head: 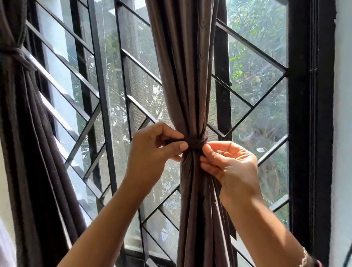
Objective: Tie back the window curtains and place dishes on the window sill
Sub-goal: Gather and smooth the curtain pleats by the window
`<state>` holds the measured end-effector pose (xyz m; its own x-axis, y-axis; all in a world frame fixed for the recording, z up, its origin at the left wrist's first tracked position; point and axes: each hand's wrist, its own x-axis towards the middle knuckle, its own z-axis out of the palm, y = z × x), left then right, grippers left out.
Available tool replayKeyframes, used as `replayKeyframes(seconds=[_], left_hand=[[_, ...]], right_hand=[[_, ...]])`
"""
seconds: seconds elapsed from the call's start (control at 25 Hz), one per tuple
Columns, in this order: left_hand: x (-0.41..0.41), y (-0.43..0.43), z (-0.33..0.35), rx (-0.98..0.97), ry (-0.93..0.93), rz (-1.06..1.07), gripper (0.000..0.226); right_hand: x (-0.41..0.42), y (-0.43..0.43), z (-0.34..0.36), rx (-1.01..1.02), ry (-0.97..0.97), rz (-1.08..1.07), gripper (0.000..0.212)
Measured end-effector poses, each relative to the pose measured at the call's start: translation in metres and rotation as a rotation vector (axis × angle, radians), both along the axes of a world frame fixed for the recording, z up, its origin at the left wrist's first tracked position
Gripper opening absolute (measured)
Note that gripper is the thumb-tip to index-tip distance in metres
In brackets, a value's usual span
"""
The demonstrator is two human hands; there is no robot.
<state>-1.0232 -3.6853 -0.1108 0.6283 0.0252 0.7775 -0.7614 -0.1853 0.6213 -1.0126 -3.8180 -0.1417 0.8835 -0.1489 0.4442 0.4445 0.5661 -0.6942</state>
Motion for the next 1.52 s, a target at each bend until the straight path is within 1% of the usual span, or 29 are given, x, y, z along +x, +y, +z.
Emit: replayKeyframes(seconds=[0.08, 0.24, 0.4, 0.48, 0.56, 0.64, 0.76, 0.84, 0.88, 0.92, 1.0, 1.08, 1.16, 1.32, 1.44, 1.52], left_hand=[[0.004, 0.002, 0.000, -0.085, 0.020, -0.034, 0.021], [0.010, 0.011, -0.002, -0.196, 0.000, -0.040, 0.021], [0.016, 0.004, -0.011, -0.328, -0.038, 0.052, 0.021], [0.017, -0.009, -0.021, -0.383, -0.082, 0.114, 0.024], [0.018, -0.021, -0.035, -0.404, -0.129, 0.184, 0.027], [0.020, -0.028, -0.045, -0.430, -0.156, 0.242, 0.028], [0.023, -0.032, -0.052, -0.457, -0.168, 0.305, 0.027], [0.022, -0.032, -0.048, -0.419, -0.186, 0.312, 0.019], [0.022, -0.030, -0.044, -0.373, -0.203, 0.329, 0.012], [0.022, -0.029, -0.038, -0.323, -0.216, 0.348, 0.010], [0.025, -0.026, -0.018, -0.260, -0.231, 0.356, 0.023], [0.029, -0.026, 0.015, -0.217, -0.273, 0.315, 0.037], [0.035, -0.028, 0.053, -0.172, -0.358, 0.273, 0.049], [0.043, -0.029, 0.134, -0.118, -0.517, 0.250, 0.047], [0.036, -0.027, 0.199, -0.100, -0.581, 0.197, 0.048], [0.025, -0.025, 0.237, -0.086, -0.603, 0.112, 0.057]], right_hand=[[0.003, -0.003, 0.001, -0.009, -0.010, -0.028, 0.015], [0.010, -0.010, -0.003, -0.019, -0.039, -0.088, 0.018], [0.017, -0.005, -0.011, 0.044, -0.040, -0.170, 0.019], [0.016, 0.004, -0.026, 0.038, -0.056, -0.290, 0.024], [0.012, 0.015, -0.044, -0.038, -0.144, -0.419, 0.029], [0.008, 0.025, -0.055, -0.090, -0.238, -0.478, 0.032], [0.009, 0.029, -0.055, -0.191, -0.283, -0.563, 0.030], [0.010, 0.026, -0.048, -0.245, -0.322, -0.622, 0.028], [0.010, 0.023, -0.043, -0.252, -0.351, -0.648, 0.028], [0.010, 0.022, -0.035, -0.253, -0.382, -0.666, 0.027], [0.012, 0.018, -0.012, -0.265, -0.442, -0.699, 0.023], [0.018, 0.012, 0.022, -0.282, -0.513, -0.754, 0.026], [0.025, 0.004, 0.065, -0.310, -0.596, -0.808, 0.028], [0.033, -0.004, 0.166, -0.290, -0.763, -0.855, 0.021], [0.026, -0.007, 0.252, -0.314, -0.868, -0.947, 0.015], [0.015, -0.009, 0.308, -0.345, -0.900, -0.992, 0.020]])
